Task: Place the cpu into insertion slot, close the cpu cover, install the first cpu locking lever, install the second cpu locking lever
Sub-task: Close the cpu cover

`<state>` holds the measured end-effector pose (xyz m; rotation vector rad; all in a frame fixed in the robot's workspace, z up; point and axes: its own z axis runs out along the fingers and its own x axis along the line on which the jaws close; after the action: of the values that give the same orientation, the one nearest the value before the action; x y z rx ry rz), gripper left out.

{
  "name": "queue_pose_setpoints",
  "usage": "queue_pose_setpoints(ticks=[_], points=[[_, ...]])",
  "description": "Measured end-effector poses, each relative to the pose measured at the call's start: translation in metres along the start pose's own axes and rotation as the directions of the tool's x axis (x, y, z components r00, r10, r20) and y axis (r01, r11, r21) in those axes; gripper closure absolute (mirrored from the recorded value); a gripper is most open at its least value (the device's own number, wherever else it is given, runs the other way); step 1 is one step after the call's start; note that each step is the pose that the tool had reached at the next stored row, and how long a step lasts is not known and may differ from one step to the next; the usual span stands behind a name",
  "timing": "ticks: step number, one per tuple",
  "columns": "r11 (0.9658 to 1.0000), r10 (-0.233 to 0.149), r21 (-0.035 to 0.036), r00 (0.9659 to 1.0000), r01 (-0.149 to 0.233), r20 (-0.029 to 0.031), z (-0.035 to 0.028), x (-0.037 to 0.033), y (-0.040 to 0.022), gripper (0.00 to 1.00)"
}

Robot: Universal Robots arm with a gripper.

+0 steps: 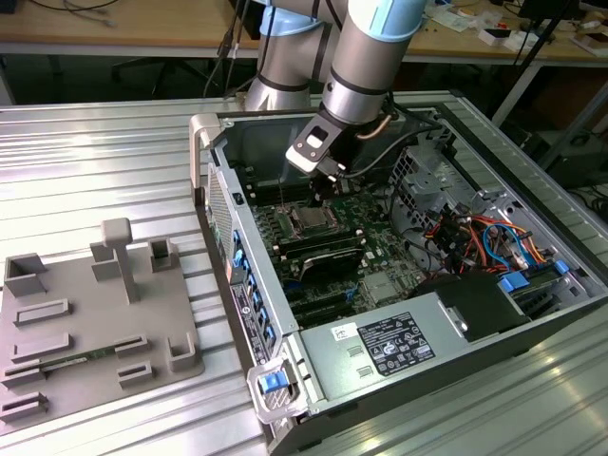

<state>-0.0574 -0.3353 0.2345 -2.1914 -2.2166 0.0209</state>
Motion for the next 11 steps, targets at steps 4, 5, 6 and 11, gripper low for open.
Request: queue_pose_setpoints(ticks=[4, 5, 6, 11], points=[[1.0000, -0.001, 0.0000, 1.0000, 0.001, 0.0003, 0.0027, 0.0000, -0.0014, 0.89], [1.0000, -0.001, 0.0000, 1.0000, 0.001, 0.0004, 0.0030, 0.0000, -0.0025, 0.89], [1.0000, -0.001, 0.0000, 1.0000, 0.001, 0.0004, 0.0033, 0.0000, -0.0037, 0.89], [1.0000, -0.003, -0.0002, 1.0000, 0.003, 0.0002, 0.0068, 0.0002, -0.0113, 0.89]])
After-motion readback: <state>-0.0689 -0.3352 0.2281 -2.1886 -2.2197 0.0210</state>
